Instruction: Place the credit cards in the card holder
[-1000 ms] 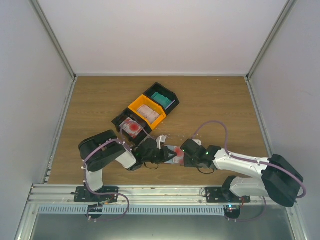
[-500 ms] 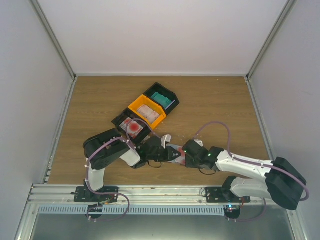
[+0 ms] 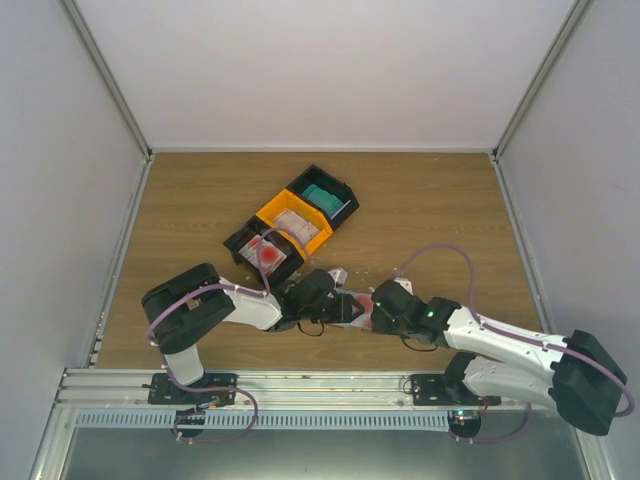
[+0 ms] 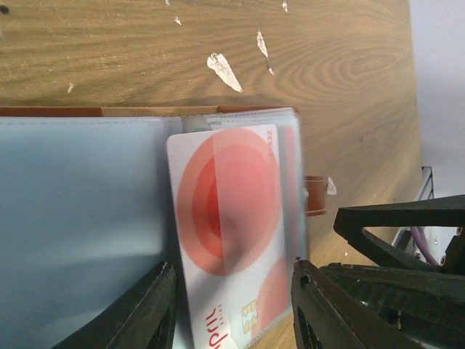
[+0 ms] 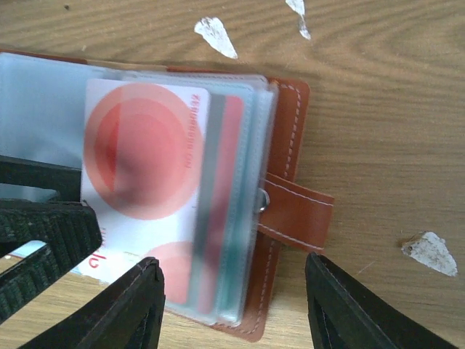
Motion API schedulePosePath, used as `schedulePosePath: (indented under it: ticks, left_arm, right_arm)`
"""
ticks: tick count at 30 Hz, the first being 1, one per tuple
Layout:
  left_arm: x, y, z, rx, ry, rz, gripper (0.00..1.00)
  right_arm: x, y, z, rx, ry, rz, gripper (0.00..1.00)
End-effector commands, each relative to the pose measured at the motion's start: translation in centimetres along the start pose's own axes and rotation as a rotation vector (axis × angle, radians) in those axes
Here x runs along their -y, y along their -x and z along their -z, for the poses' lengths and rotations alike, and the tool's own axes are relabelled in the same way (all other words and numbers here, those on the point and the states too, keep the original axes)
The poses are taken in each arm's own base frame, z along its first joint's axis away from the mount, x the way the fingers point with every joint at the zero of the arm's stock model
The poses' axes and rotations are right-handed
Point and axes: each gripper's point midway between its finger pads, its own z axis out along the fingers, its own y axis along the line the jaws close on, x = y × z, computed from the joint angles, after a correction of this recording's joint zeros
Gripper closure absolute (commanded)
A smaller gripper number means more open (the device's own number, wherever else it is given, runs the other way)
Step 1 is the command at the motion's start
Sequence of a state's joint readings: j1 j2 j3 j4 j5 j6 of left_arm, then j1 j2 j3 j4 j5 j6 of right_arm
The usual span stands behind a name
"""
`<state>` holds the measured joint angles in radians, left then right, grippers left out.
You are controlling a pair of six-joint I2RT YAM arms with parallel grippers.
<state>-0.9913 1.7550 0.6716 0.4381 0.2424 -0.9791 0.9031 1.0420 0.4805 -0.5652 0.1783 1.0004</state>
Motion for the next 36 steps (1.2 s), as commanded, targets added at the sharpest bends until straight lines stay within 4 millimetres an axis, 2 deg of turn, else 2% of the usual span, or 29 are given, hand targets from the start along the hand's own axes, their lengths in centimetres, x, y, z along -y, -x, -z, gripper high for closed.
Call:
schedulePosePath:
  ticks: [1, 7, 15, 19, 26, 31, 34, 36]
  left_arm:
    - [-0.7, -0.1, 0.2, 0.01, 0.088, -0.031, 0.53]
    - [-0.8, -0.3, 0.2, 0.01, 0.113, -0.052, 0.52]
    - [-0.5, -0.4, -0.7, 0.009, 0.192, -0.127, 0.66]
    - [-0.4, -0.6, -1.4, 0.002, 0.251, -0.169, 0.68]
    - [0.2, -1.1, -2.2, -0.014, 0.239, -0.197, 0.68]
    - [1.9, -1.3, -2.7, -0.037, 0.155, -0.258, 0.68]
    - [4.6, -2.0, -2.7, -0.073, 0.009, -0.359, 0.67]
    - [4.6, -1.8, -2.6, -0.069, 0.018, -0.365, 0.64]
  right_arm:
    - [0.4, -0.6, -0.4, -0.005, -0.003, -0.003, 0.45]
    - [-0.1, -1.1, -0.9, -0.022, 0.037, -0.003, 0.43]
    - [0.9, -1.3, -1.2, -0.027, -0.017, -0.011, 0.43]
    - [0.7, -1.4, -1.5, -0.033, -0.013, 0.001, 0.42]
    - [-0.2, -1.4, -1.7, -0.033, 0.035, 0.027, 0.42]
    - [-0.9, -1.0, -1.5, -0.013, 0.076, 0.052, 0.42]
    - [-1.2, -0.7, -1.2, 0.007, 0.096, 0.054, 0.42]
    - [-0.8, -0.4, -0.8, 0.025, 0.082, 0.042, 0.42]
